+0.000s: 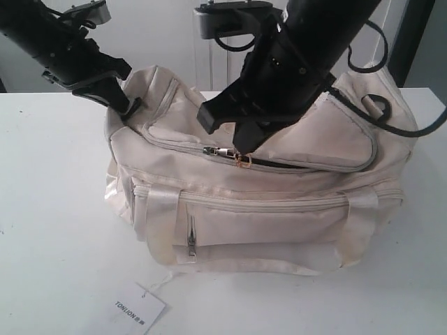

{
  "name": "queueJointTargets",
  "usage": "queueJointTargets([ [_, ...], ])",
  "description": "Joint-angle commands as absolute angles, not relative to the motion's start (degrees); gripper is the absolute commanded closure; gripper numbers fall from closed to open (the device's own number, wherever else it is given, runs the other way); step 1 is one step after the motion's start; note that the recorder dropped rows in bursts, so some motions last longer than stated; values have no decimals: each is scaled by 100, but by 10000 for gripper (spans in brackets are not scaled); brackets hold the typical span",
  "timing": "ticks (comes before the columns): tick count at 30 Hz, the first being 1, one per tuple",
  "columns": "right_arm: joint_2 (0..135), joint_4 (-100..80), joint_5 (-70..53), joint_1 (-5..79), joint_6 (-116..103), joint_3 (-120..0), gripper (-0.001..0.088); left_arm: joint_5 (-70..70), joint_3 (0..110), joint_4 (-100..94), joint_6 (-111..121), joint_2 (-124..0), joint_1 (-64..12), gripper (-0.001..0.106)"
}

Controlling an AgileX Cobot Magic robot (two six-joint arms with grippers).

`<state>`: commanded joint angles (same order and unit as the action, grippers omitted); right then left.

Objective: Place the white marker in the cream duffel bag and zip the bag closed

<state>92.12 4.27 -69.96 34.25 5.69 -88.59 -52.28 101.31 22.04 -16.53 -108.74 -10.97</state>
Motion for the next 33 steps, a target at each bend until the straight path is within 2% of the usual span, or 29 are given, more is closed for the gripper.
queueJointTargets([
  [22,9202,-677,-6996,3393,279,-8859,868,-5260,10131,1695,-1653,-10874,-1097,1053],
  [33,8962,-235,-6996,2647,279,-8859,868,-5339,10131,1539,-1475,-10874,-1097,1053],
])
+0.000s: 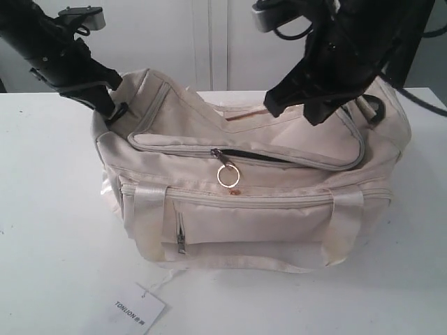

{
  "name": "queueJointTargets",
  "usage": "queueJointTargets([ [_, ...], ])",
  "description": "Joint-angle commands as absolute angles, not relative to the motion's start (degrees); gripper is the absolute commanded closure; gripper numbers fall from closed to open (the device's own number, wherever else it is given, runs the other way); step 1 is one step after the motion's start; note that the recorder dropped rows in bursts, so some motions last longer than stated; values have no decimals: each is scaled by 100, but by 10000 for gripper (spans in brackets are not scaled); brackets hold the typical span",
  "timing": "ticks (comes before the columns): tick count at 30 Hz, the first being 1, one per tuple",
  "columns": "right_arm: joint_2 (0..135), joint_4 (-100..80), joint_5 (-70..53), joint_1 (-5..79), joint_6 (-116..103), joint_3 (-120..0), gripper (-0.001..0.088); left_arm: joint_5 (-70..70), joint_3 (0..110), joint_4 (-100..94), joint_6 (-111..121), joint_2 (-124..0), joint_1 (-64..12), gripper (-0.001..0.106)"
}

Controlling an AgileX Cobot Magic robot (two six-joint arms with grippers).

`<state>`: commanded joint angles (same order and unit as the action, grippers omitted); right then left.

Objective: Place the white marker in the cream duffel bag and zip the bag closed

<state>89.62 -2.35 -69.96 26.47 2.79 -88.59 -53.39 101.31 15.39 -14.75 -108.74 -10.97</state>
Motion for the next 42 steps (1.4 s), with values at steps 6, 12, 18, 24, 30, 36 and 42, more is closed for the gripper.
queueJointTargets([
  [6,8949,1005,-6996,2501,647,-8859,868,-5354,10131,1636,-1444,-10874,-1097,1053],
  [12,8949,1542,-6996,2501,925,-8859,868,-5312,10131,1648,-1140,-10861,-1097,838],
  [18,8949,1555,-6996,2501,938,-8859,868,-5613,10131,1843,-1167,-10662,-1097,370],
  [24,8939,1842,-6996,2501,938,-8850,868,-6480,10131,1892,-936,-10270,-1097,370],
  [30,8834,1938,-6996,2501,921,-8511,868,-6719,9919,2087,-785,-10010,-1097,370],
  [36,8447,1938,-6996,2501,921,-7842,868,-6514,9251,2040,-523,-9651,-1097,370],
  [42,8081,1960,-6811,2501,895,-7408,868,-5631,8504,2051,-316,-9247,-1097,370],
])
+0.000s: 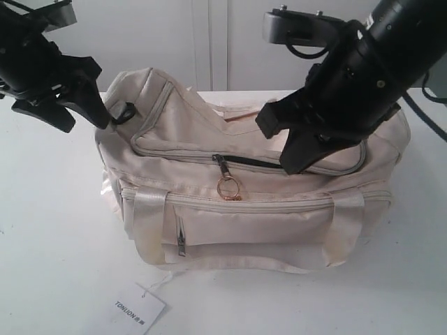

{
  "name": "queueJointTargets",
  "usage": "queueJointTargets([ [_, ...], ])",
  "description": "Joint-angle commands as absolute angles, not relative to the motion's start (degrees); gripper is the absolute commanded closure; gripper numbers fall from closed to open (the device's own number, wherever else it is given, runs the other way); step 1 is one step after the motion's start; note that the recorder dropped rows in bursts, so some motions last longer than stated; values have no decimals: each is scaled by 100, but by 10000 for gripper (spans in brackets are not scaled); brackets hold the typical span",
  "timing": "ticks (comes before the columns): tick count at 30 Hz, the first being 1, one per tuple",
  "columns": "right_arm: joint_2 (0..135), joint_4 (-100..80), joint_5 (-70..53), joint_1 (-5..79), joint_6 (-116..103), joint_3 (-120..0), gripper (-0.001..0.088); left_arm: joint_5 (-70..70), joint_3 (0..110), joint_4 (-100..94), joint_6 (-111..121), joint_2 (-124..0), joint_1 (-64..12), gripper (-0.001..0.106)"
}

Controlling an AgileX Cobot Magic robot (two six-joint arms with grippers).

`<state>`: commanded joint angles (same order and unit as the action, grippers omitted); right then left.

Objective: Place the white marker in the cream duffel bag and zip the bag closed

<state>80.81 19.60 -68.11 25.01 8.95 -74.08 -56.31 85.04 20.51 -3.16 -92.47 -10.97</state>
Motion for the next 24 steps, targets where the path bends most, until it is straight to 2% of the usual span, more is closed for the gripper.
queueJointTargets([
  [9,7976,2915,-6036,2501,865,-6931,868,-4815,7528,2869,-517,-9207,-1111,370],
  [16,7976,3129,-5647,2501,604,-6565,868,-4260,7201,3131,-628,-9207,-1111,379],
  [19,7976,3129,-5383,2501,402,-6365,868,-4390,7163,3297,-1039,-9244,-1111,482],
  [24,7976,3129,-5126,2512,219,-6129,868,-4485,7137,3331,-1194,-9304,-1111,788],
])
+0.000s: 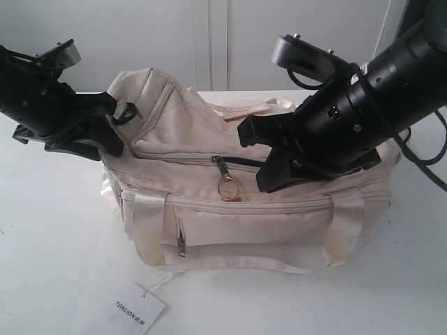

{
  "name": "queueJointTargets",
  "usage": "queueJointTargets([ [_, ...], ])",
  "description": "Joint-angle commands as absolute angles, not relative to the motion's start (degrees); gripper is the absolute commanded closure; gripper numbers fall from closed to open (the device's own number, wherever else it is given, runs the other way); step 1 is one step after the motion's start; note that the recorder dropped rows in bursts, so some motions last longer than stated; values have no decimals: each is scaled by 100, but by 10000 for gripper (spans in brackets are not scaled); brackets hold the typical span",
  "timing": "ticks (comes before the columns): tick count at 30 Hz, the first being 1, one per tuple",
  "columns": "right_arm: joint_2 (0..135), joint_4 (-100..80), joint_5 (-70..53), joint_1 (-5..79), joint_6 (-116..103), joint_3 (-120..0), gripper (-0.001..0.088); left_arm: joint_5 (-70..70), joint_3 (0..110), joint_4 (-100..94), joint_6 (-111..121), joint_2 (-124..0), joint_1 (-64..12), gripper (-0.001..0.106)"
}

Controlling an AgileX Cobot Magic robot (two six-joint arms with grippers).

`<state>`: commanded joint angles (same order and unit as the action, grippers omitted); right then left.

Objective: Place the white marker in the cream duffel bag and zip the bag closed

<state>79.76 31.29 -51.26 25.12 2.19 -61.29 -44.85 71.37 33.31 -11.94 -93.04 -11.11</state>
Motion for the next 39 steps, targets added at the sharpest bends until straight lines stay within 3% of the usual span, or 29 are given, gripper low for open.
queueJointTargets([
  [3,7976,3129,-5027,2512,122,-6045,848,-4459,7137,3373,-1205,-9304,-1111,932],
  [6,7976,3167,-4841,2512,110,-5925,767,-4456,7137,3386,-1314,-9304,-1111,1051],
  [20,8093,3986,-4173,2512,723,-5653,520,-4503,7137,3424,-1384,-9304,-1111,1053],
  [39,8882,4517,-3543,2914,1087,-5653,506,-4619,7137,3424,-1384,-9304,-1111,1053],
])
